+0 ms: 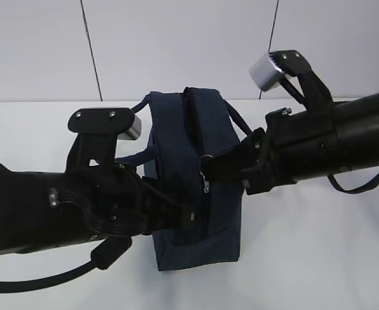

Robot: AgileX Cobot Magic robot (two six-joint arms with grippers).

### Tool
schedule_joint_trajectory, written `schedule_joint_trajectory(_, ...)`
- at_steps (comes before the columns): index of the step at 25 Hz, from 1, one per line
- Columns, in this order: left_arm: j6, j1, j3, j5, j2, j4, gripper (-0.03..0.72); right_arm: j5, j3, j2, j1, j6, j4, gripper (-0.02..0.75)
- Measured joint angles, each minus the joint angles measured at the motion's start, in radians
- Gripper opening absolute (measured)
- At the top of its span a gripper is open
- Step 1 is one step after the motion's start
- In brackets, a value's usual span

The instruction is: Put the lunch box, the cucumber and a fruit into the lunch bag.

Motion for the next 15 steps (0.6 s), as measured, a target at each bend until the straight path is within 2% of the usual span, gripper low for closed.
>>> schedule_joint_trajectory(15, 0.000, 0.000, 0.000, -0.004, 0.000, 0.000, 0.002, -0.032, -0.015, 0.000, 0.000, 0.063, -0.002, -0.013)
